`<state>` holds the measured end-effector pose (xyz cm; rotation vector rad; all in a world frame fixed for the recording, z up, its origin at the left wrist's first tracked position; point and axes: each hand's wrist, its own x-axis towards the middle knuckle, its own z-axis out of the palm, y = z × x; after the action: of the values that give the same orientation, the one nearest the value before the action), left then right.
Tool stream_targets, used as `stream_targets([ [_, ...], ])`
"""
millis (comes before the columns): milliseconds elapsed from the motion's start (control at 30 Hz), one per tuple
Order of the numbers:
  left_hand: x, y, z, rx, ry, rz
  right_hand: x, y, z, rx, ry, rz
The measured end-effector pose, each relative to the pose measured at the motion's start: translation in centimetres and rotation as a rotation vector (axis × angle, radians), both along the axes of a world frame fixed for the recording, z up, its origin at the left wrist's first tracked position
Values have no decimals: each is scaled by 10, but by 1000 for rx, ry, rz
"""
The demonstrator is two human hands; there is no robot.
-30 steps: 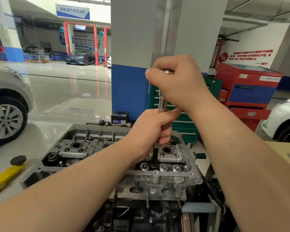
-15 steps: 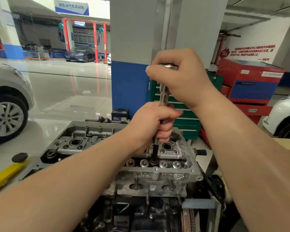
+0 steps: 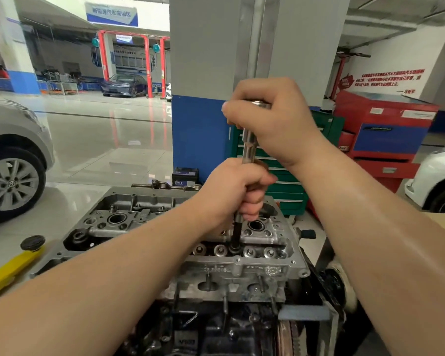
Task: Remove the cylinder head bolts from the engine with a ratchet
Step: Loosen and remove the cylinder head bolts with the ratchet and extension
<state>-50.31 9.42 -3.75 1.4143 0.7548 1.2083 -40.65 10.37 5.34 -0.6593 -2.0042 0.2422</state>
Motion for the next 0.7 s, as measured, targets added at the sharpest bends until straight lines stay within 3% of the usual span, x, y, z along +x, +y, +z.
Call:
stream_targets([
  [67,-1,-1,-3,0,-18,86,-9,3,-1,90,-44,-146],
  [167,4,-6,-10,105,15,344,-16,-7,1,298,-292,-720],
  [233,10,-7,-17,136,17,405,-16,-17,-1,395,-338,-904],
  [300,12,-6,-16,113,-32,394,-17,-19,-2,426,-324,-893],
  [367,8,-4,-11,49,-75,269,-16,-7,-1,380,-297,-750],
  [467,-1,-1,-6,20,-53,51,-8,4,3,55,-80,-146],
  [533,-2,-3,-5,11,-40,25,-6,3,1,-23,8,49],
  [600,-3,-5,-7,34,-30,118,-13,4,-1,59,-20,-77],
  [700,1,-9,-15,147,50,439,-21,-3,-1,280,-236,-673],
])
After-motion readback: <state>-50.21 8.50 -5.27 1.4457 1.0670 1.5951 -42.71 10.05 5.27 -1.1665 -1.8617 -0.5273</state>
